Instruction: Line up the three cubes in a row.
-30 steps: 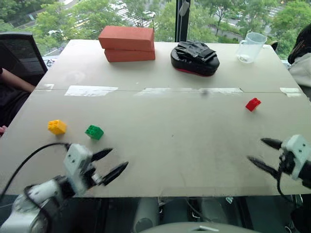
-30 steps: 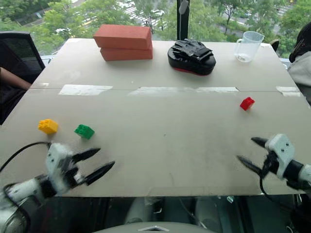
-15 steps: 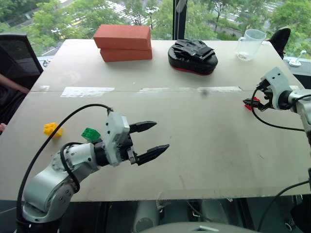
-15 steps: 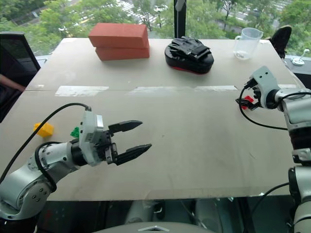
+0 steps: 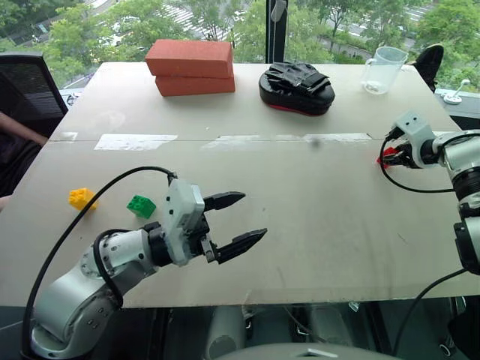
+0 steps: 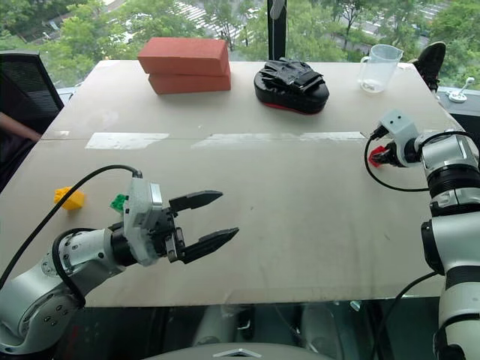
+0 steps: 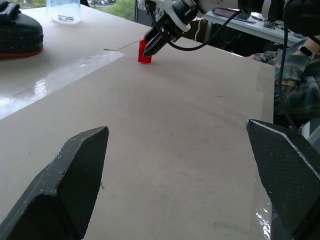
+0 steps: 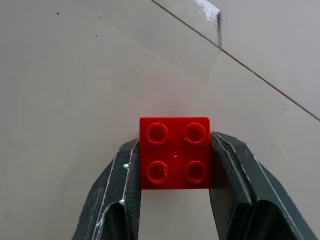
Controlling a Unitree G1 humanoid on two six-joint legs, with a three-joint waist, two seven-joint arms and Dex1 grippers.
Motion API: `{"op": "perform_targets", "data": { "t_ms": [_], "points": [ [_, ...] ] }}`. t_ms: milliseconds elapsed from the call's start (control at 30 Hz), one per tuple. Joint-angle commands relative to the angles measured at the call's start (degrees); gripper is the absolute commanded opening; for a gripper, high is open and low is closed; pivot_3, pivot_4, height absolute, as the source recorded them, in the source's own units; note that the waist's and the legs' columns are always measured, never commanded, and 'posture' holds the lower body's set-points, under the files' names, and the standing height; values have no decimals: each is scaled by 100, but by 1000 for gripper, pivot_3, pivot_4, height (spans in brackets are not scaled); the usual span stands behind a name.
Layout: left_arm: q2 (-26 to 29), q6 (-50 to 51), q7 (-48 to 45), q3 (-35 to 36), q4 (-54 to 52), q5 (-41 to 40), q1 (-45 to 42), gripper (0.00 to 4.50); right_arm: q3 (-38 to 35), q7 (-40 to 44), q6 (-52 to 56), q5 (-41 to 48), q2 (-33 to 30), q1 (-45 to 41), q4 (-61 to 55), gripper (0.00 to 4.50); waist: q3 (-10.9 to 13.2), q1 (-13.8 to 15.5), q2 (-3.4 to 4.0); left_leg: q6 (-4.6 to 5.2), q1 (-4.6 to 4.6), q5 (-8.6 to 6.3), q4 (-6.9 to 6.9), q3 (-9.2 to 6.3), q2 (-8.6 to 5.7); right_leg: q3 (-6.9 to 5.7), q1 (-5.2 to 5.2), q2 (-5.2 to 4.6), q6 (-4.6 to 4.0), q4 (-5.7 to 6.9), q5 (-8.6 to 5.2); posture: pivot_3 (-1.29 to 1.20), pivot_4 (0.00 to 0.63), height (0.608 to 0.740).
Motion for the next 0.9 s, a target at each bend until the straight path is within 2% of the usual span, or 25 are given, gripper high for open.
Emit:
{"op": "perform_targets", "data": {
  "t_ms": [33,133,233,300,400,533,900],
  "points": [
    [16,-165,-17,131,-130,-56,38,4500,-226,498,-238,170,-102,20,-429,1326,0,-4,1,-1,0,0,0,0,1,3,0,1,-1,1,0,0,150,740],
    [33,-211,-75,200,-122,-66,161,4500,-380,1417,-247,615,-217,441,-1500,1326,0,-22,1,-12,-1,7,-1,6,2,13,-2,2,16,0,11,0,150,740],
    [249,-358,-416,314,-121,153,602,4500,-41,2425,387,1326,-296,1295,-4378,1326,-1,-24,4,-19,-8,11,-4,6,6,14,-6,2,19,-1,12,0,150,740],
    [364,-469,-576,362,-92,300,799,4500,395,2489,570,1213,-123,1457,-5299,1326,2,-89,8,-24,-4,10,-6,7,11,17,-7,4,19,-1,12,0,150,740],
    [453,-597,-707,387,-72,406,892,4500,945,2323,441,766,245,1291,-5187,1326,2,-117,9,-13,3,-10,-9,4,15,10,-8,12,18,-2,-6,0,150,740],
    [446,-671,-745,437,-33,420,935,4500,1290,2195,-9,342,437,1054,-4628,1326,3,-17,10,-34,1,-23,7,-7,8,4,-5,-5,15,-2,-14,0,150,740],
    [377,-872,-720,540,-125,562,1270,4500,1380,2280,-246,24,856,604,-3886,1326,3,-46,9,-37,-7,4,-5,1,9,14,-10,15,-8,-3,-3,0,150,740]
  ]
}}
